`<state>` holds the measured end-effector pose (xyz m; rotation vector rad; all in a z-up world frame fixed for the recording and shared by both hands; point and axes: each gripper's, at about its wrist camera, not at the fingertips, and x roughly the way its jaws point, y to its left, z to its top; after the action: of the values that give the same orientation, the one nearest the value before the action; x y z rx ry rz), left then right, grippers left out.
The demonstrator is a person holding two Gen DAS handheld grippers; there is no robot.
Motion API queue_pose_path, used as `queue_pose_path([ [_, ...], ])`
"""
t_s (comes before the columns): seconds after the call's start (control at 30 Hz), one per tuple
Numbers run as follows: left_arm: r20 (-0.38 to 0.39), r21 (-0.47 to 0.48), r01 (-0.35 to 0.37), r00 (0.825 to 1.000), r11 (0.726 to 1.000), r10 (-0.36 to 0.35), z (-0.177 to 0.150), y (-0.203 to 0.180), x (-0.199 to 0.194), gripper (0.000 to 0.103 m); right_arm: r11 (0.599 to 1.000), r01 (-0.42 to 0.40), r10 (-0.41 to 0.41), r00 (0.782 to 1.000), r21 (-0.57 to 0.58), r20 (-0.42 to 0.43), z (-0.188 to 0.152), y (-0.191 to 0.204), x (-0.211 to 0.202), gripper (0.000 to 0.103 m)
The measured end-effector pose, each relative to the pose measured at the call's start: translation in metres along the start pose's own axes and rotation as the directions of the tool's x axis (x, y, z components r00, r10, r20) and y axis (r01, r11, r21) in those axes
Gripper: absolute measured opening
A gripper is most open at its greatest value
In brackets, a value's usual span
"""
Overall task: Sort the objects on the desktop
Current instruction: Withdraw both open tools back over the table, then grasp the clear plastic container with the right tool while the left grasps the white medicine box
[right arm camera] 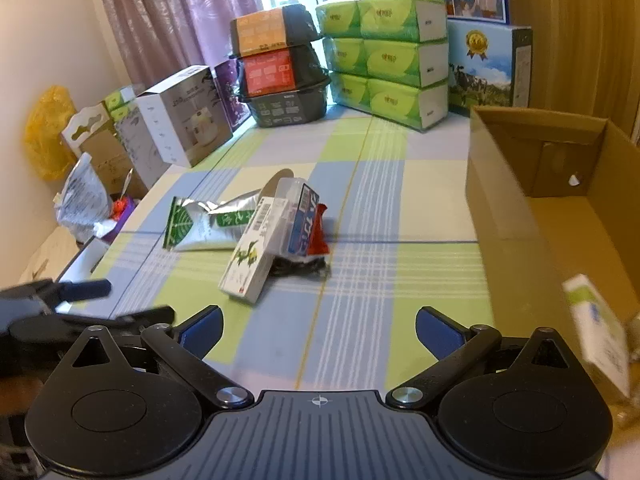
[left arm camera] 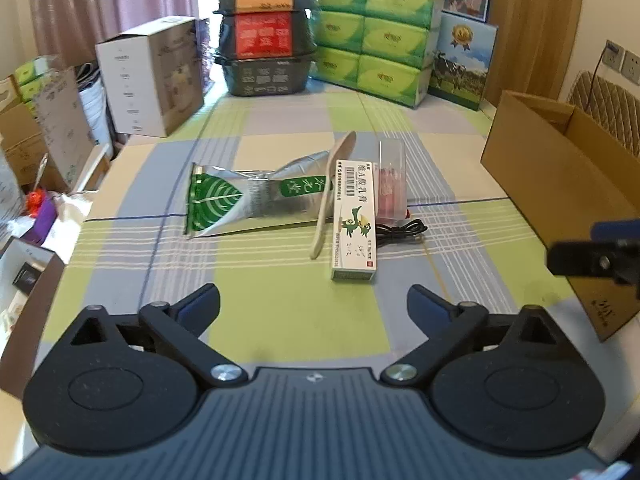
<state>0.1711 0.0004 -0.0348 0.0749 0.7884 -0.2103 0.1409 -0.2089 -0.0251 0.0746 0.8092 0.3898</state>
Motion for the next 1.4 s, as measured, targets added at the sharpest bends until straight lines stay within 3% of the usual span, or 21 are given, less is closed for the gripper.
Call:
queue_pose_path([
  [0.27,-0.011,0.037,0.053,0.999,0.998,-0.053,0.009,-0.006,0.045,0.079,1.000,-0.010,0.010,1.000,0.014,0.015,0.014,-0.005,0.054,0.082],
  [0.33,-0.014,0.049,0.066,0.998,0.997,-0.065,0.011,-0.009,0.054,0.071,1.000,-0.013,0.012,1.000,0.028,0.019,0.017,-0.008,0.064,0.078],
  [0.43,-0.021,0.072,0.086,0.996,0.994,-0.085,0.015,-0.014,0.067,0.062,0.999,-0.026,0.025,1.000,0.036,0.019,0.023,-0.011,0.076,0.075],
  [0.57,-0.041,0.099,0.117,0.993,0.988,-0.114,0.018,-0.020,0.087,0.059,0.999,-0.045,0.044,0.999,0.021,0.027,0.033,-0.009,0.091,0.074],
  [0.73,-0.068,0.107,0.119,0.991,0.987,-0.112,0.018,-0.019,0.104,0.033,0.998,-0.067,0.067,0.998,0.009,0.011,0.040,-0.004,0.113,0.071],
  [1.1,-0.049,0.065,0.082,0.996,0.995,-0.079,0.015,-0.001,0.099,0.033,0.997,-0.080,0.081,0.996,0.022,-0.030,0.049,-0.003,0.156,0.061],
  [1.17,-0.052,0.070,0.081,0.996,0.994,-0.077,0.014,-0.002,0.100,0.033,0.996,-0.084,0.085,0.996,0.031,-0.033,0.049,-0.004,0.160,0.056],
  [1.23,-0.050,0.078,0.079,0.996,0.994,-0.075,0.014,-0.004,0.100,0.033,0.996,-0.087,0.088,0.995,0.028,-0.038,0.049,-0.006,0.161,0.036],
  [1.27,-0.050,0.079,0.080,0.996,0.994,-0.076,0.015,-0.004,0.101,0.033,0.996,-0.081,0.082,0.996,0.021,-0.042,0.048,-0.006,0.161,0.031],
  [1.4,-0.054,0.088,0.084,0.995,0.993,-0.079,0.016,-0.007,0.102,0.033,0.998,-0.056,0.055,0.997,-0.009,-0.060,0.043,-0.008,0.150,0.028],
])
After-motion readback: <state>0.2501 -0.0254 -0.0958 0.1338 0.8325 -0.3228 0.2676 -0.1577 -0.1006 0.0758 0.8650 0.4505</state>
